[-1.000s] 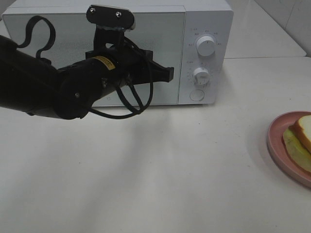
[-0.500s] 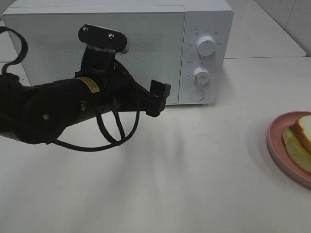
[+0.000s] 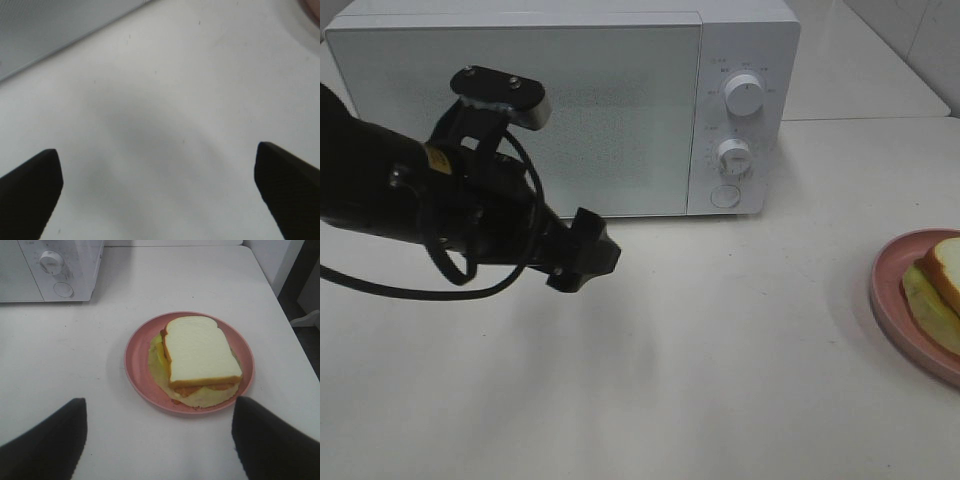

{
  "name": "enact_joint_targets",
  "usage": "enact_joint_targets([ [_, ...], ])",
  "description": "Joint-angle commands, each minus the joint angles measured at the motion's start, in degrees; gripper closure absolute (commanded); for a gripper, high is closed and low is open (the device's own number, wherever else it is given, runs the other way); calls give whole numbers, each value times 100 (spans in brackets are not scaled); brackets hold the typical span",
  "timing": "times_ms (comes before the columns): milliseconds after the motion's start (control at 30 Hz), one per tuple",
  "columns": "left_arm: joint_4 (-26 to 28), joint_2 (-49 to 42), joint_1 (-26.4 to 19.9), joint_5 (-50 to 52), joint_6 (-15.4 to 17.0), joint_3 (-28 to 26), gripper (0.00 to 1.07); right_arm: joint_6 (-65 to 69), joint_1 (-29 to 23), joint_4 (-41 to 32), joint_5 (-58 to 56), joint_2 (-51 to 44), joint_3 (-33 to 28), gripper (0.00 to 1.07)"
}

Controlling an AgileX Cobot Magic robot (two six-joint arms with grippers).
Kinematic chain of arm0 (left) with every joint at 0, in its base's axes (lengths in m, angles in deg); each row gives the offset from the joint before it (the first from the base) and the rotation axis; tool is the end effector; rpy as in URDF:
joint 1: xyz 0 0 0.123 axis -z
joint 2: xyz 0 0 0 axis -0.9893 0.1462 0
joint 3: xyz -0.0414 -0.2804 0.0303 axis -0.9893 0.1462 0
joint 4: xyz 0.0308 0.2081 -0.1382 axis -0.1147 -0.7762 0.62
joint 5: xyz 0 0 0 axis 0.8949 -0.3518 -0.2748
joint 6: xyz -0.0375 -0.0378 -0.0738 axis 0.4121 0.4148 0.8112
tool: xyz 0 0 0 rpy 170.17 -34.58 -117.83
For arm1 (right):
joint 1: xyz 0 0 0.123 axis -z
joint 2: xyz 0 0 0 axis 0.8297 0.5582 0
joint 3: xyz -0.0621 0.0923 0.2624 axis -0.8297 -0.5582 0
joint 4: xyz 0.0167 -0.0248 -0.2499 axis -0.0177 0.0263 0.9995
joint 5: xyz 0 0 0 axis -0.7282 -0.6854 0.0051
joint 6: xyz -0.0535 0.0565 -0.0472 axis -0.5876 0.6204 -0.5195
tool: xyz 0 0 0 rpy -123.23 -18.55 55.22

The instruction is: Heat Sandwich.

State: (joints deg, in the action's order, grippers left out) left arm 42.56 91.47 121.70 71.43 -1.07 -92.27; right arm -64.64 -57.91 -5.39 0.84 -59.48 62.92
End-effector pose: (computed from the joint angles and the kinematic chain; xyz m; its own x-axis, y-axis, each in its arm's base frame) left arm 0.2336 -0.2054 0.2032 -0.6384 0.3897 -0.6638 0.6107 0.7813 -0.1287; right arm -0.0053 -0.0056 0.2806 -0.4278 0.0064 -0.9039 0.0302 0.9995 -0.0072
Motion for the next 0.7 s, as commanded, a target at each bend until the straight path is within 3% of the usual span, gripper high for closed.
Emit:
enact_joint_targets([
  [33, -40, -212, -218, -802, 11, -46, 5, -34, 52, 6, 23, -149, 0, 31],
  [167, -46, -659, -659, -1908, 11, -46, 5, -34, 52, 6, 23, -149, 0, 31],
  [367, -258, -1157, -963, -2825, 11, -46, 5, -34, 52, 6, 23, -149, 0, 31],
  [467, -619, -1495, -1301, -3335, 544, -46, 5, -34, 52, 6, 23, -149, 0, 31],
  [500, -619, -1495, -1301, -3335, 544, -46, 5, -34, 52, 6, 23, -149, 0, 31],
  [600, -1192, -1885, -1799, -3592, 1186, -46, 5, -34, 52, 6, 23, -149, 0, 31],
  [700, -1455, -2040, -2068, -3747, 1404, -46, 5, -34, 52, 6, 23, -149, 0, 31],
])
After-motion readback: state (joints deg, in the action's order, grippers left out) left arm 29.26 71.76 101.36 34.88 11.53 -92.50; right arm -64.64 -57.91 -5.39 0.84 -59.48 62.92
